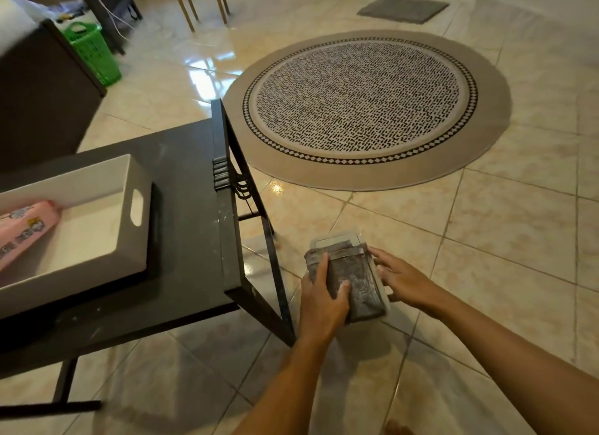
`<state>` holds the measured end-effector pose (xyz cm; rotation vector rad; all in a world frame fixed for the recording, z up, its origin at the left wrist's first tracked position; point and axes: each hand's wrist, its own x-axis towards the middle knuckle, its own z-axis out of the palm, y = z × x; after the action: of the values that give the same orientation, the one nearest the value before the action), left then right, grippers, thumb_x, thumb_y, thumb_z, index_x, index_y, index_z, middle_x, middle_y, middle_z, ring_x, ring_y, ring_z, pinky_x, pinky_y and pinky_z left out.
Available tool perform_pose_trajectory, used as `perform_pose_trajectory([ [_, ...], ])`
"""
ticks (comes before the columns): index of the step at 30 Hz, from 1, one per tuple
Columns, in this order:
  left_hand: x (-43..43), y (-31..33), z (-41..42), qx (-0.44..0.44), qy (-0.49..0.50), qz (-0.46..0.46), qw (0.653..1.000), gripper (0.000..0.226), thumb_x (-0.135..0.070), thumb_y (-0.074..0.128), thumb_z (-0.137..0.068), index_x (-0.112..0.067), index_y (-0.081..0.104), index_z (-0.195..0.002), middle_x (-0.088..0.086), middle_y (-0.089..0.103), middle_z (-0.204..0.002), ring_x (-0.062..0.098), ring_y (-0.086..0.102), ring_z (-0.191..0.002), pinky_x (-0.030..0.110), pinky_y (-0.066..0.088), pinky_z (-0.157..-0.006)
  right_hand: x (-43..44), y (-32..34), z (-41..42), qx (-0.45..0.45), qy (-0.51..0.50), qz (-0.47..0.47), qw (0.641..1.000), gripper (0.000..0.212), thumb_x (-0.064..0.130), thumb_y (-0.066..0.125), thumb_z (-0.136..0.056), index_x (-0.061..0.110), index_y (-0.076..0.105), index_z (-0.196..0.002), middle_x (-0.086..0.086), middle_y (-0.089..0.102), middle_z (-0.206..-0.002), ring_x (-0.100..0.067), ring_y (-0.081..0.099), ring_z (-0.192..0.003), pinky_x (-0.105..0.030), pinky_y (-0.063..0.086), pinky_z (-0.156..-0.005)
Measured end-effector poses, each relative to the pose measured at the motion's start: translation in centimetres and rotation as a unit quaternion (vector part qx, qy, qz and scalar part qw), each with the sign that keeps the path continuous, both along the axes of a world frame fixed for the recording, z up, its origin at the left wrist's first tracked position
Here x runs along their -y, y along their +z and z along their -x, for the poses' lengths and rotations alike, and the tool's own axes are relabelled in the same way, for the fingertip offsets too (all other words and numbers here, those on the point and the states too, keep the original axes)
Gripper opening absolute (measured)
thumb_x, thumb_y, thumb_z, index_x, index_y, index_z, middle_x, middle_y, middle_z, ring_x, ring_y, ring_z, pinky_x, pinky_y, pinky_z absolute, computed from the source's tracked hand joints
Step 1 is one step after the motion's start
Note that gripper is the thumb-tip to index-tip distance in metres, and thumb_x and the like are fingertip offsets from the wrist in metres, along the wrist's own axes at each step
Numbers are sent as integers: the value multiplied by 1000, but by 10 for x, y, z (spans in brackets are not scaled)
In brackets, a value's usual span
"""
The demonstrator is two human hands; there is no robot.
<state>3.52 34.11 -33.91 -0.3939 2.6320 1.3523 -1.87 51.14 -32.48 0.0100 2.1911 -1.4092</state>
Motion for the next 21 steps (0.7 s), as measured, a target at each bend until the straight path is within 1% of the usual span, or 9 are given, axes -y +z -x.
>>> perform_pose_trajectory([
  [2, 2, 3, 3, -13, 3, 111, 994, 74, -55, 54, -90, -46, 11, -150, 5, 6, -157, 31, 14, -143, 52, 29, -111, 0, -2, 10, -43, 3, -44, 998, 47, 14, 32, -107, 29, 34, -151, -4, 46, -143, -22, 52, -118, -24, 53, -76],
  [5, -2, 13, 13, -90, -61, 229, 967, 73, -60, 48, -90, -48, 9, -150, -3, -17, -159, 28, -13, -146, 58, 0, -114, 2, -10, 20, -84, 42, -86, 992, 49, 16, 33, -106, 31, 31, -153, -8, 39, -156, -27, 43, -135, -46, 43, -107],
  [8, -8, 13, 21, -96, -152, 274, 945, 70, -66, 37, -91, -53, -2, -148, -5, -28, -158, 26, -26, -143, 60, -8, -110, 3, -15, 22, -79, 60, -62, 993, 49, 16, 33, -107, 32, 28, -153, 0, 34, -159, -23, 33, -145, -38, 36, -114],
  [10, -9, 8, 23, -76, -180, 295, 935, 71, -70, 32, -91, -54, -8, -147, -5, -33, -157, 27, -30, -142, 65, -8, -109, 3, -17, 25, -72, 61, -39, 995, 49, 17, 34, -107, 36, 29, -152, 5, 34, -159, -19, 33, -145, -32, 36, -112],
  [12, -9, 3, 25, -59, -182, 293, 937, 71, -71, 29, -90, -53, -9, -147, -6, -36, -155, 27, -33, -140, 66, -7, -110, 3, -19, 30, -58, 64, -24, 996, 49, 20, 35, -107, 40, 29, -151, 6, 38, -157, -20, 43, -139, -30, 43, -102],
  [14, -9, -2, 24, -55, -178, 283, 941, 70, -70, 27, -91, -52, -9, -148, -7, -35, -156, 26, -33, -141, 64, -7, -110, 3, -19, 38, -45, 67, -21, 996, 49, 22, 34, -107, 43, 28, -151, 0, 53, -144, -23, 63, -105, -31, 52, -78],
  [16, -9, -4, 23, -64, -177, 272, 944, 69, -69, 27, -93, -50, -8, -149, -7, -30, -158, 25, -31, -142, 62, -6, -113, 5, -15, 46, -40, 81, -21, 996, 50, 21, 32, -108, 44, 25, -152, -8, 66, -115, -17, 55, -72, -28, 48, -62],
  [18, -7, -7, 21, -77, -179, 262, 945, 70, -69, 27, -93, -48, -8, -150, -7, -24, -160, 22, -30, -143, 60, -3, -115, 5, -11, 53, -23, 91, -7, 996, 53, 18, 32, -108, 42, 21, -154, -10, 60, -88, -14, 48, -64, -26, 45, -58],
  [21, -3, -10, 19, -96, -185, 247, 946, 70, -69, 27, -92, -47, -4, -151, -7, -18, -161, 19, -28, -143, 55, 0, -117, -4, -12, 58, 18, 98, 32, 994, 61, 12, 37, -106, 42, 17, -155, -13, 48, -79, -12, 49, -56, -27, 45, -57],
])
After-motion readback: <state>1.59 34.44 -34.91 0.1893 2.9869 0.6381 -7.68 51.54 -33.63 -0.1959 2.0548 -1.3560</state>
